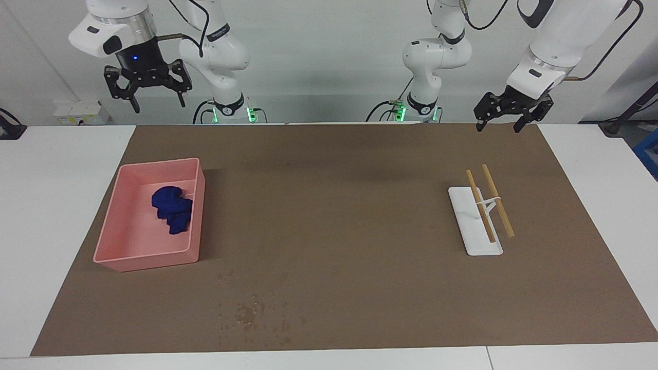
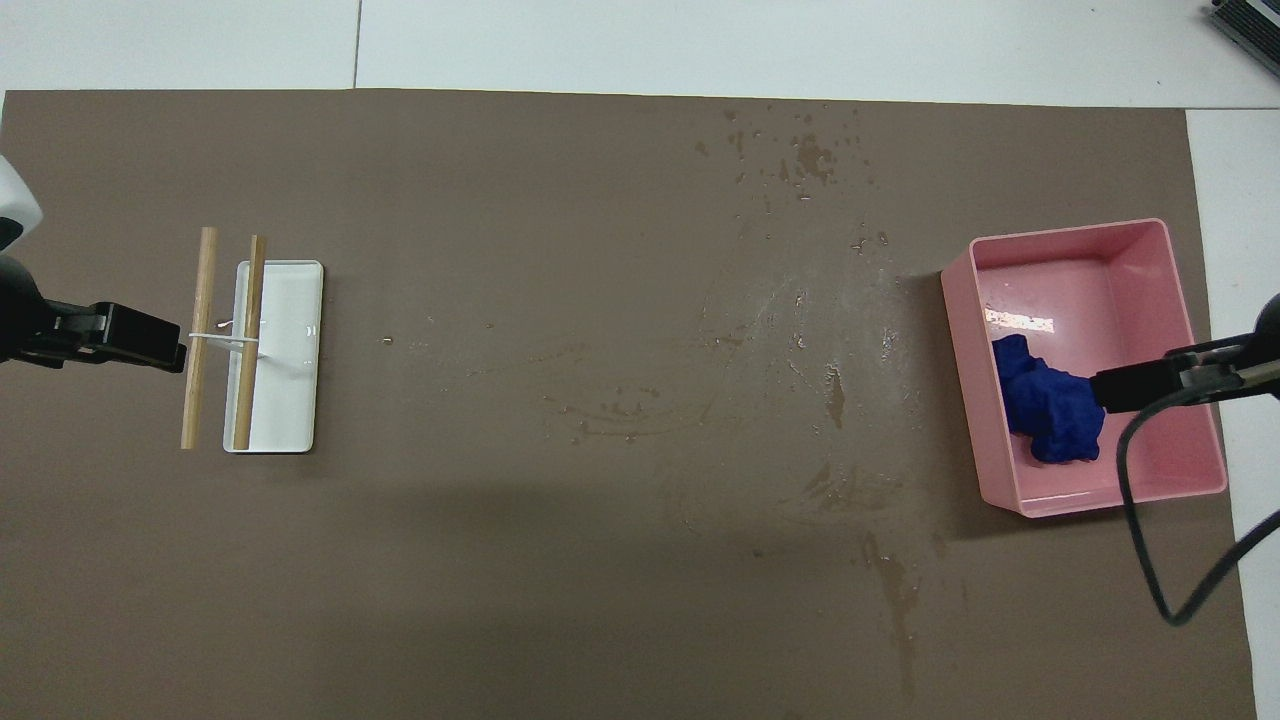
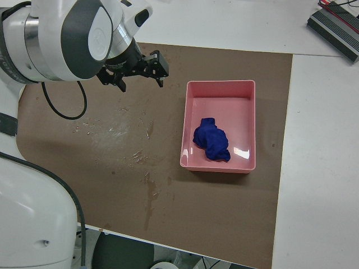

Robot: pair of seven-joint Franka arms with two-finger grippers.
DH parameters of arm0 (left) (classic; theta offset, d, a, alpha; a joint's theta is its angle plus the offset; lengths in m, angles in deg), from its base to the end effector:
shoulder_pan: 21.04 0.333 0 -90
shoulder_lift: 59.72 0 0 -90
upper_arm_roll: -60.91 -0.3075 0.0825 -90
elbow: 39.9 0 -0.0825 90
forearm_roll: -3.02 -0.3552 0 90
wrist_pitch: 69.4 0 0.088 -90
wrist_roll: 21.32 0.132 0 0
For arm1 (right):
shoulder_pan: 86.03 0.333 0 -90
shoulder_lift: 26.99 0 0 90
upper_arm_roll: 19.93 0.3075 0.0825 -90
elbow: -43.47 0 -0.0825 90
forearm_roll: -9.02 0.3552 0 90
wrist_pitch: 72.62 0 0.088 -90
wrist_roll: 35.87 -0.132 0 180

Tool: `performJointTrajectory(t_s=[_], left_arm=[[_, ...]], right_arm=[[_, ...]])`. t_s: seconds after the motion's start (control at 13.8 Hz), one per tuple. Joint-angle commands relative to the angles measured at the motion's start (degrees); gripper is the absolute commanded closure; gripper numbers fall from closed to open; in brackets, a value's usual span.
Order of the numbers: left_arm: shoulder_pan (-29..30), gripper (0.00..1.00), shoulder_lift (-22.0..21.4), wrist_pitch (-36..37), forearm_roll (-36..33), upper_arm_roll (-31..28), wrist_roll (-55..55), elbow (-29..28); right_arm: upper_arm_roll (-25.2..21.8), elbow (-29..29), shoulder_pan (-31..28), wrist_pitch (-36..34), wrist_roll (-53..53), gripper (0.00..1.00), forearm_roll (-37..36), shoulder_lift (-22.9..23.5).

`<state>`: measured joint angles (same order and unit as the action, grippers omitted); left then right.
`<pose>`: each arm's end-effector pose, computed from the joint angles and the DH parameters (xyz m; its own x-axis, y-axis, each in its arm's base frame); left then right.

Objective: Wipe water with towel using both arms
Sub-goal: 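Open the right gripper and release the towel in the bin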

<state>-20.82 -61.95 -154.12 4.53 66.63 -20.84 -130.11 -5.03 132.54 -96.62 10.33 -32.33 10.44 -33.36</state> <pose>0.5002 -0.0529 0.6016 0.9927 -0.1061 -0.0568 -0.1050 -0.9942 0.0229 0.4772 0.0476 0.6411 0.9904 0.1381 0.0004 0.1381 -0.9904 0.0040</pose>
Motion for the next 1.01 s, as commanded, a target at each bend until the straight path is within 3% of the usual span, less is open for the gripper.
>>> performJointTrajectory(t_s=[0.0,0.51,0.65,0.87,0.94], left_arm=[[-0.7,0.0,-1.4,0.3,-0.9,-0.6,0.7,-1.4],[-0.7,0.0,-1.4,0.3,-0.9,-0.5,0.7,-1.4],[-0.7,0.0,-1.4,0.3,-0.9,-0.6,0.7,-1.4],[-0.7,0.0,-1.4,0.3,-0.9,-0.5,0.7,-1.4],[-0.7,0.0,-1.4,0.3,-0.9,-0.5,0.7,-1.4]], right_arm=[[0.2,-1.2,2.9,-0.9,-5.7,0.0,1.2,1.9],[-1.6,3.3,3.6,3.3,-2.7,0.0,0.4,0.7],[-2.4,5.1,5.7,11.3,-1.6,0.0,-2.0,0.4],[-8.8,-8.3,11.2,1.8,-1.5,0.0,-4.7,10.2],[-8.9,-9.4,11.3,1.7,-1.3,0.0,-5.9,10.8]])
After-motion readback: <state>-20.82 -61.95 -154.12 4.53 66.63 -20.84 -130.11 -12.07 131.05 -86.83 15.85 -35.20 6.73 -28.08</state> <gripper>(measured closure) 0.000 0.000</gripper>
